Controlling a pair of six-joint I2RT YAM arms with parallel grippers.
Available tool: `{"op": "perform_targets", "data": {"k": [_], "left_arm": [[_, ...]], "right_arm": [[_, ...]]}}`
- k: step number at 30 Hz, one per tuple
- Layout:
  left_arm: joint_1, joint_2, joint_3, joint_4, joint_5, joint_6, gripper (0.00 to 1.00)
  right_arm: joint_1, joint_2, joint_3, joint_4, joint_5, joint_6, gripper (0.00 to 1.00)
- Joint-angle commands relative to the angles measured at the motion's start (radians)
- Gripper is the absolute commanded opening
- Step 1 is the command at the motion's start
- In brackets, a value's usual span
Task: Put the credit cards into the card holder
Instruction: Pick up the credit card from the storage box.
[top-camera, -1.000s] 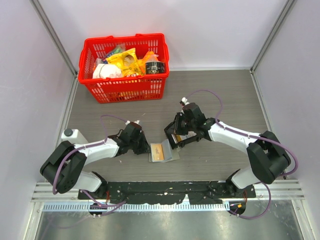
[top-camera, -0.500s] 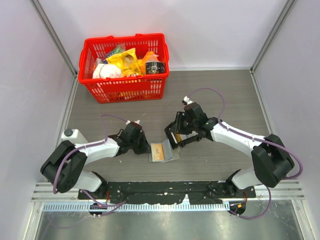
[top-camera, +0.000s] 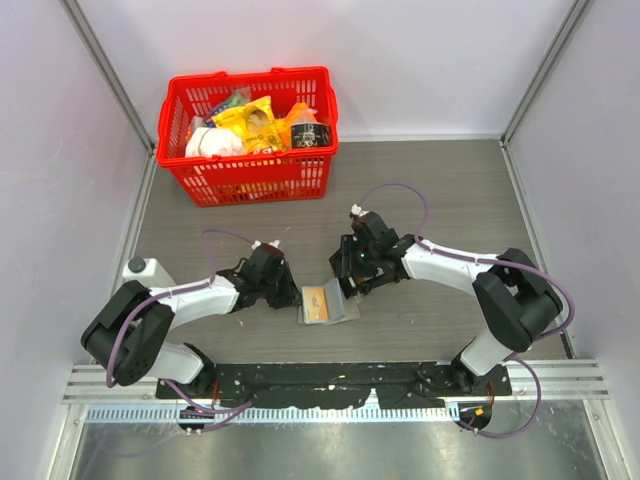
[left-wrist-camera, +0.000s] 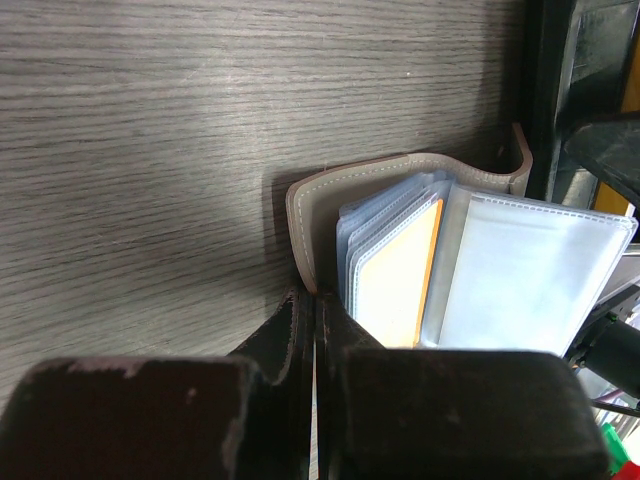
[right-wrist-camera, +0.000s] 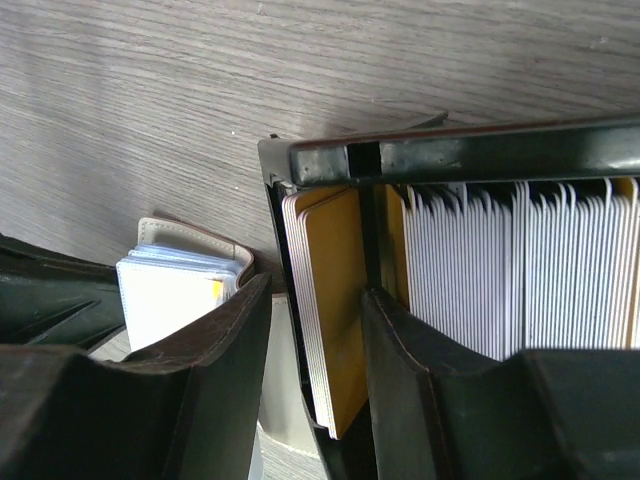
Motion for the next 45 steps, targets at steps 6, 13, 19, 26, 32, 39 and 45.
{"op": "perform_targets", "data": {"k": [6, 13, 19, 26, 32, 39, 45], "left_arm": [[-0.003, 0.021, -0.009, -0.081, -0.035, 0.031, 0.0], [-0.003, 0.034, -0.001, -0.079, -0.032, 0.034, 0.0], [-0.002, 0.035, -0.001, -0.076, -0.024, 0.034, 0.0], [-0.003, 0.024, -0.007, -0.078, -0.026, 0.032, 0.0], [-0.003, 0.017, -0.006, -0.079, -0.03, 0.029, 0.0], [-0.003, 0.02, -0.003, -0.082, -0.029, 0.032, 0.0], [-0.002, 0.029, 0.002, -0.073, -0.021, 0.029, 0.0]], "right_arm": [[0.039, -0.034, 0.062, -0.013, 0.053, -0.016, 0.45], [0.041, -0.083, 0.078, -0.047, 0.043, -0.008, 0.42], [0.039, -0.062, 0.073, -0.05, 0.04, 0.004, 0.4], [0.045, 0.019, 0.101, -0.05, 0.083, -0.029, 0.47], [0.096, 0.047, 0.119, -0.065, 0.177, -0.013, 0.47], [0.096, -0.034, 0.122, -0.071, 0.186, -0.003, 0.32], [0.094, -0.073, 0.128, -0.079, 0.168, 0.004, 0.29]]}}
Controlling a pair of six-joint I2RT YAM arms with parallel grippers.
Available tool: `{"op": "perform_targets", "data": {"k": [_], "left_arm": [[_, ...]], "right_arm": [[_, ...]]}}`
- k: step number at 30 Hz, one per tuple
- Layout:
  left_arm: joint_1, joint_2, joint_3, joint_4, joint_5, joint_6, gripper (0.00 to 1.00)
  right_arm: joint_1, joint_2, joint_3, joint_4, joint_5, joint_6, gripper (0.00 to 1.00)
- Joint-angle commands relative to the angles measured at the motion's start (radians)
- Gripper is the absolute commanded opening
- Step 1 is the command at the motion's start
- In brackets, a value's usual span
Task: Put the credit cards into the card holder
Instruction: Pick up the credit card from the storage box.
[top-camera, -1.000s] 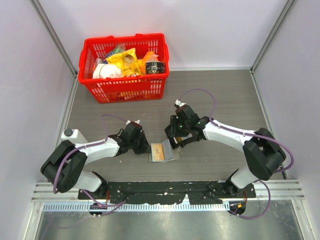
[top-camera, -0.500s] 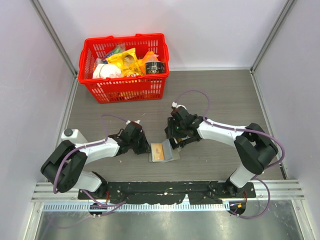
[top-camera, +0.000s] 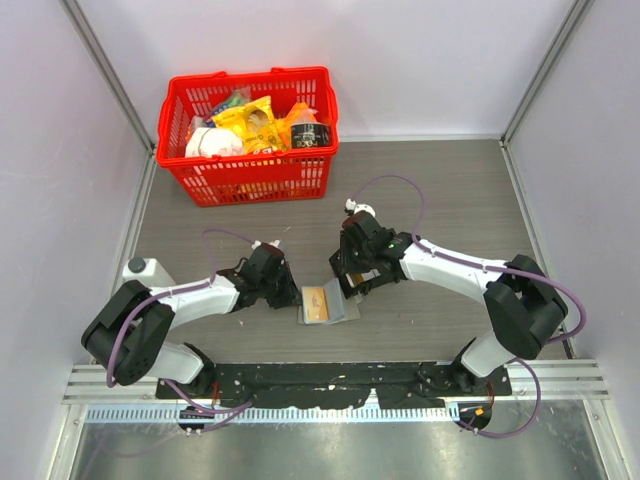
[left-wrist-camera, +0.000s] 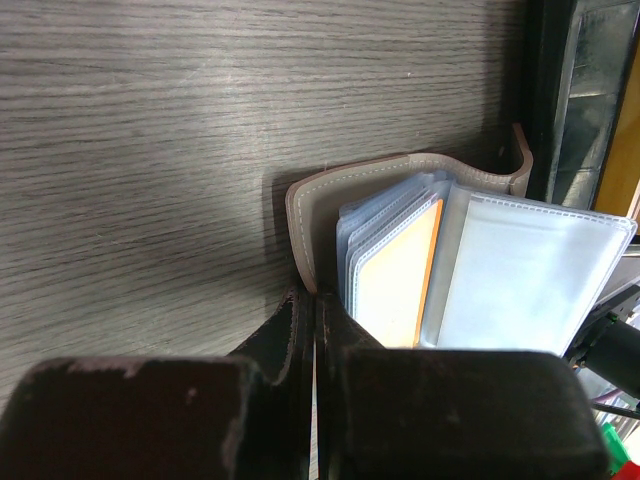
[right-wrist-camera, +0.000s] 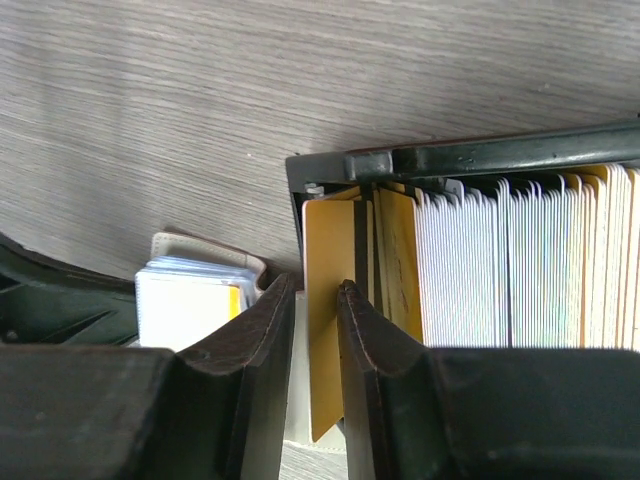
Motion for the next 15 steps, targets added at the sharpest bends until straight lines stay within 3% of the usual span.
{"op": "perform_targets", "data": {"k": [1, 6, 15], "left_arm": [[-0.002, 0.028, 0.0, -0.068, -0.022, 0.029, 0.0], [-0.002, 0.032, 0.001, -0.066, -0.022, 0.032, 0.0], [-0.002, 0.04, 0.0, -0.063, -0.015, 0.034, 0.0]], "right_arm": [[0.014, -0.047, 0.046, 0.02, -0.022, 0.02, 0.29], [0.014, -0.027, 0.038, 0.015, -0.031, 0.019, 0.28], [0.01, -0.046, 0.031, 0.02, -0.029, 0.022, 0.17]]}}
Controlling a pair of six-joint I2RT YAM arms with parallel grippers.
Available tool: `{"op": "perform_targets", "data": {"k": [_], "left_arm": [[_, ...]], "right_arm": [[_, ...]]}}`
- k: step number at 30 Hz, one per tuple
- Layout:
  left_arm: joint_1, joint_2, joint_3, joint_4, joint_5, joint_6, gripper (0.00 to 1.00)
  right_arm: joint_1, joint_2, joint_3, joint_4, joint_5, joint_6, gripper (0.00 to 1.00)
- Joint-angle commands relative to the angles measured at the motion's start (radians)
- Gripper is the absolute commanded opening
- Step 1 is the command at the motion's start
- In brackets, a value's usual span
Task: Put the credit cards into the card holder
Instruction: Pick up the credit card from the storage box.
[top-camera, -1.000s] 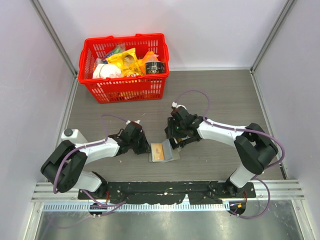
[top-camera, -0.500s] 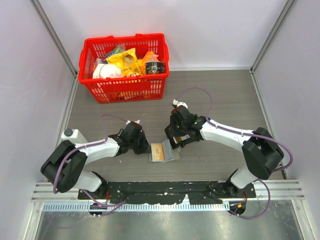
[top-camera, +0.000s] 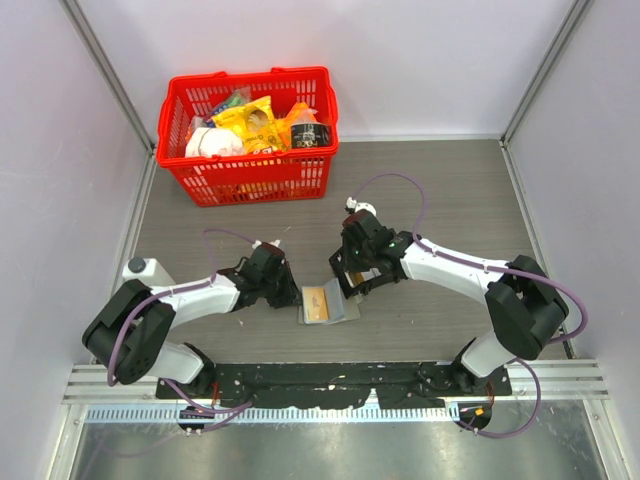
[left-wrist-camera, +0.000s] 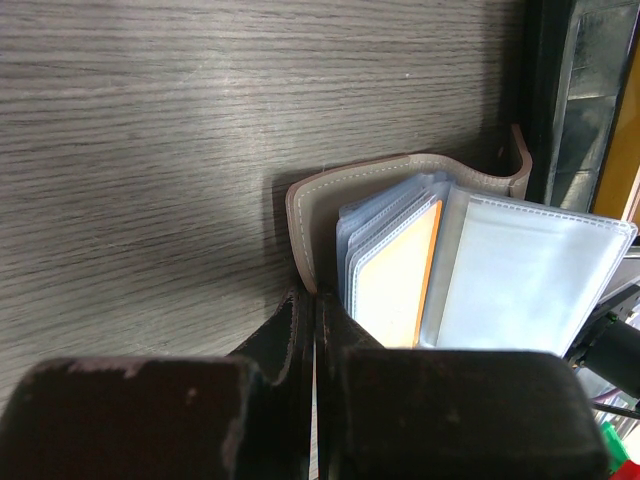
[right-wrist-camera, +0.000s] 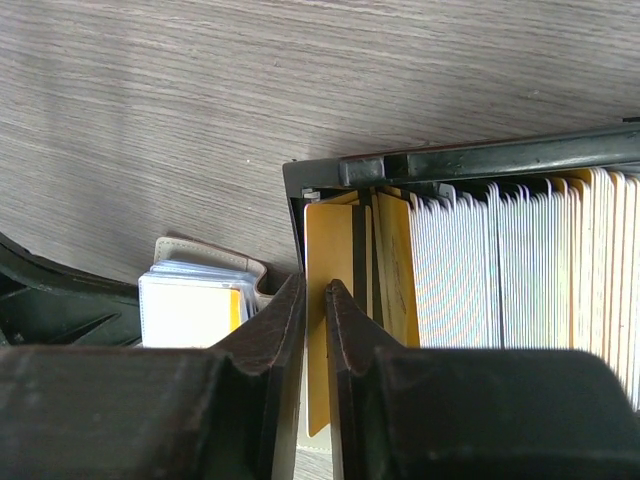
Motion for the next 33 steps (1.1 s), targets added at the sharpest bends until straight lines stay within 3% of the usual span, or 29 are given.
{"op": "perform_targets", "data": {"k": [1, 5, 7, 16, 24, 33], "left_arm": [[-0.003, 0.035, -0.008, -0.06, -0.021, 0.031, 0.0], [-0.002, 0.029, -0.008, -0.065, -0.022, 0.031, 0.0], [-0.002, 0.028, -0.008, -0.065, -0.024, 0.031, 0.0], [-0.003, 0.026, -0.008, -0.065, -0.021, 0.031, 0.0], [-0.002, 0.015, -0.016, -0.068, -0.024, 0.03, 0.0], [-0.002, 0.002, -0.011, -0.086, -0.021, 0.037, 0.0]], "right_arm": [[0.005, -0.033, 0.015, 0.033, -0.051, 0.02, 0.17], [-0.008, -0.042, 0.008, 0.043, -0.078, 0.025, 0.14], [-0.01, -0.051, 0.005, 0.043, -0.078, 0.03, 0.05], [-0.022, -0.07, 0.003, 0.024, -0.053, 0.007, 0.04], [-0.019, -0.084, 0.021, -0.019, 0.077, -0.065, 0.01], [-0.005, -0.2, 0.035, -0.019, 0.152, -0.122, 0.01]]}}
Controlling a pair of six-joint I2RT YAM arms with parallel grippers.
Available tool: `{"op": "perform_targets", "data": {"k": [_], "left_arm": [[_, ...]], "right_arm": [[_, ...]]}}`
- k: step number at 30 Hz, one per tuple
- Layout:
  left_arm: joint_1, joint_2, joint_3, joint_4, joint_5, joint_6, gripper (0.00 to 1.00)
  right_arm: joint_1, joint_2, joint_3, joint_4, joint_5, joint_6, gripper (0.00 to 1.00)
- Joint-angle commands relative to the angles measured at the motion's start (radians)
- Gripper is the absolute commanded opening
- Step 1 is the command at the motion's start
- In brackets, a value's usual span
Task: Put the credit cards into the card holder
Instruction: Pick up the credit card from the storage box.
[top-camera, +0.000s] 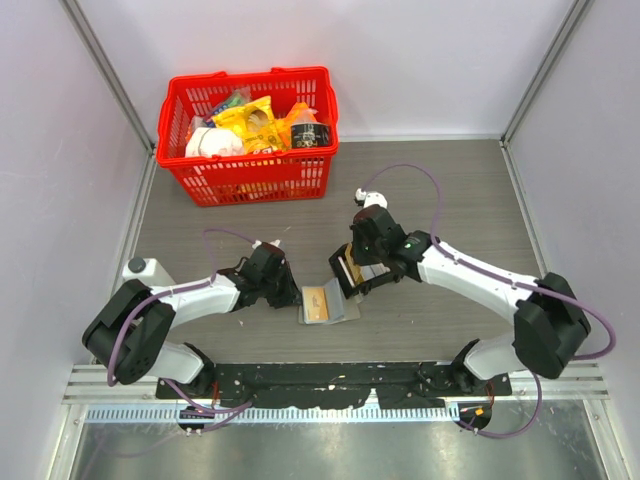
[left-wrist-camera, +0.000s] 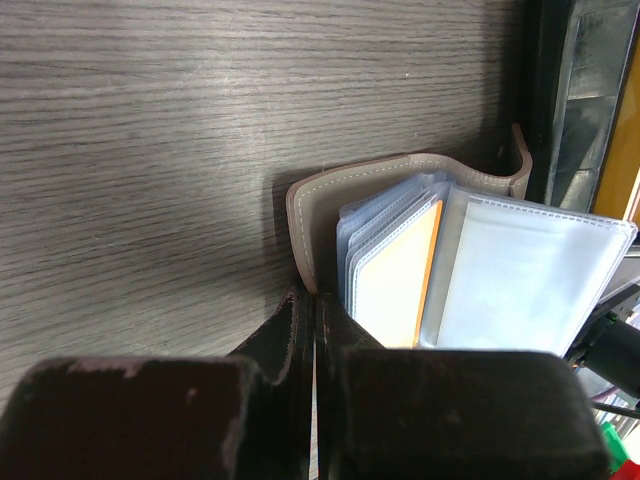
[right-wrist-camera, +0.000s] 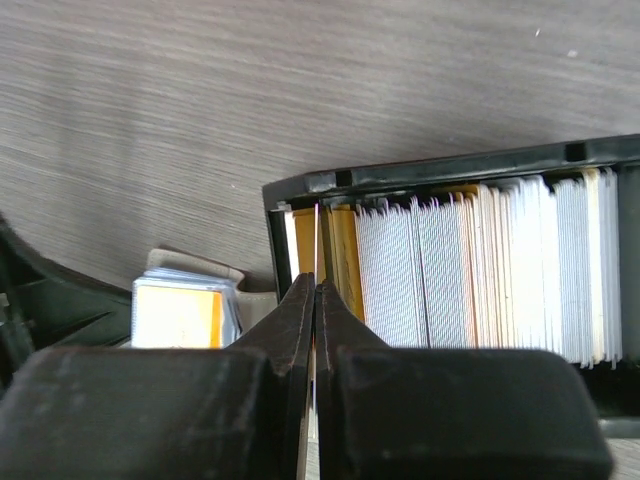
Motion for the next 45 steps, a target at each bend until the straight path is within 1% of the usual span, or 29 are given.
{"op": "perform_targets", "data": {"k": [1, 7, 10, 14, 20, 27, 34, 37, 38, 45], "left_arm": [[-0.002, 0.0, -0.011, -0.084, -0.018, 0.04, 0.0], [-0.003, -0.01, -0.008, -0.104, -0.012, 0.048, 0.0], [-0.003, -0.032, -0.008, -0.124, -0.007, 0.051, 0.0], [-0.003, -0.07, -0.011, -0.158, -0.012, 0.051, 0.0], [-0.003, -0.115, -0.015, -0.205, -0.017, 0.054, 0.0], [-0.002, -0.175, -0.006, -0.27, -0.038, 0.059, 0.0], [-0.003, -0.175, 0.003, -0.281, -0.038, 0.065, 0.0], [-0.003, -0.162, 0.011, -0.282, -0.036, 0.071, 0.0], [-0.002, -0.158, 0.011, -0.279, -0.036, 0.071, 0.0], [-0.003, -0.161, 0.002, -0.273, -0.036, 0.068, 0.0]], "right_arm": [[0.012, -0.117, 0.036, 0.021, 0.061, -0.038, 0.01], [0.063, -0.14, 0.042, 0.009, 0.098, -0.046, 0.01], [0.116, -0.107, 0.057, 0.063, 0.098, -0.039, 0.01], [0.161, 0.013, 0.108, 0.095, 0.124, -0.047, 0.01], [0.181, 0.168, 0.16, 0.126, 0.178, -0.05, 0.01], [0.207, 0.262, 0.122, 0.227, 0.262, -0.059, 0.02], [0.212, 0.311, 0.115, 0.239, 0.21, -0.052, 0.08], [0.212, 0.329, 0.12, 0.221, 0.18, -0.044, 0.08], [0.212, 0.329, 0.117, 0.221, 0.175, -0.042, 0.1], [0.212, 0.323, 0.1, 0.23, 0.138, -0.035, 0.14]]}}
